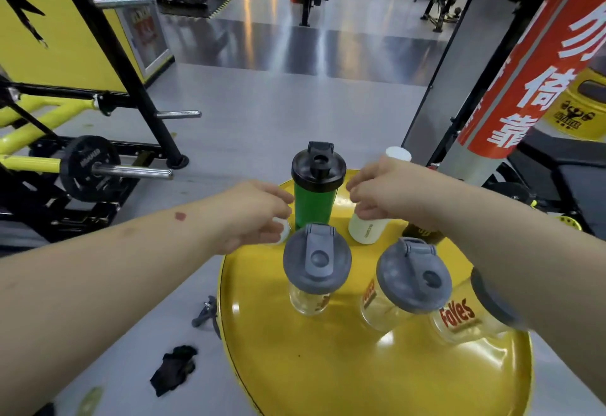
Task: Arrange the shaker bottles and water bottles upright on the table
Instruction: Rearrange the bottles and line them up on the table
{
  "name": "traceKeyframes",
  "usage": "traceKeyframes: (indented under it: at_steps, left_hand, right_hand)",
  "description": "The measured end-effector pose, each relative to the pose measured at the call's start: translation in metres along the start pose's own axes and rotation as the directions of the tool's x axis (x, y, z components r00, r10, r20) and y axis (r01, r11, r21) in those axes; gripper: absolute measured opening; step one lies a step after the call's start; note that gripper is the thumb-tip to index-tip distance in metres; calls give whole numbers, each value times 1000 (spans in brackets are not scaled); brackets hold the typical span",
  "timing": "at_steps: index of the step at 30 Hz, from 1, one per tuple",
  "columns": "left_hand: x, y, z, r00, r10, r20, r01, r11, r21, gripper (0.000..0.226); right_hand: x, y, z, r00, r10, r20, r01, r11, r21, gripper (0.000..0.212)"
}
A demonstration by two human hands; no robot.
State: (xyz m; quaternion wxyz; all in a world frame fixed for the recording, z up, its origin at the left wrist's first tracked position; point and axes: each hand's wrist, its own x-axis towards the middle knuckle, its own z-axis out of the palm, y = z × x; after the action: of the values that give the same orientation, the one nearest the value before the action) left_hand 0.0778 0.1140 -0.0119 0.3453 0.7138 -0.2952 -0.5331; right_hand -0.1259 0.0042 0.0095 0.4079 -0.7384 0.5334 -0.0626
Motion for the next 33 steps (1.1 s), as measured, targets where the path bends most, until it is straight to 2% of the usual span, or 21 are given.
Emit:
traceKeyframes:
  at_steps: [4,6,9,13,15,18,20,26,28,31,33]
  left_hand:
    - [-17,-19,12,985,-47,168,29,994,106,36]
    - [-22,-24,17,981,-52,185,46,998,34,34]
    - [-24,-27,18,984,-36,176,44,998,-42,32]
    - [-31,-29,21,988,-38,147,53,994,-95,31]
    - [-36,-28,23,990,-28,138,41,994,-98,28]
    - [-39,-29,23,984,8,176,6,997,-77,25]
    - [-38,-33,22,976,43,214,-34,998,-43,32]
    - [-33,-34,23,971,59,233,-58,998,-12,36]
    - [-36,-31,24,971,47,235,-51,999,10,37]
    - [-47,-23,25,988,28,155,-48,990,131,53]
    - [-52,-13,26,989,148,17,-146,951,273,71]
  right_hand:
    - [-18,-5,12,975,16,224,47,961,-272,35]
    - [-24,-9,19,957,60,283,56,921,-386,30]
    - [-33,-15,27,938,114,327,40,902,-429,31]
    - [-36,-16,31,949,113,293,-9,942,-336,36]
    - [-35,-15,31,954,101,281,5,935,-355,37]
    - [-37,-12,33,957,98,272,-1,942,-335,40]
    - [-38,-12,33,961,90,261,-3,949,-316,38]
    - [-46,-16,33,969,51,243,47,924,-380,29]
    - [-51,-21,29,983,8,183,75,894,-442,32]
    - [-62,-26,10,996,-84,22,86,897,-433,37]
    - [-69,-24,-8,993,-109,-53,77,905,-419,36]
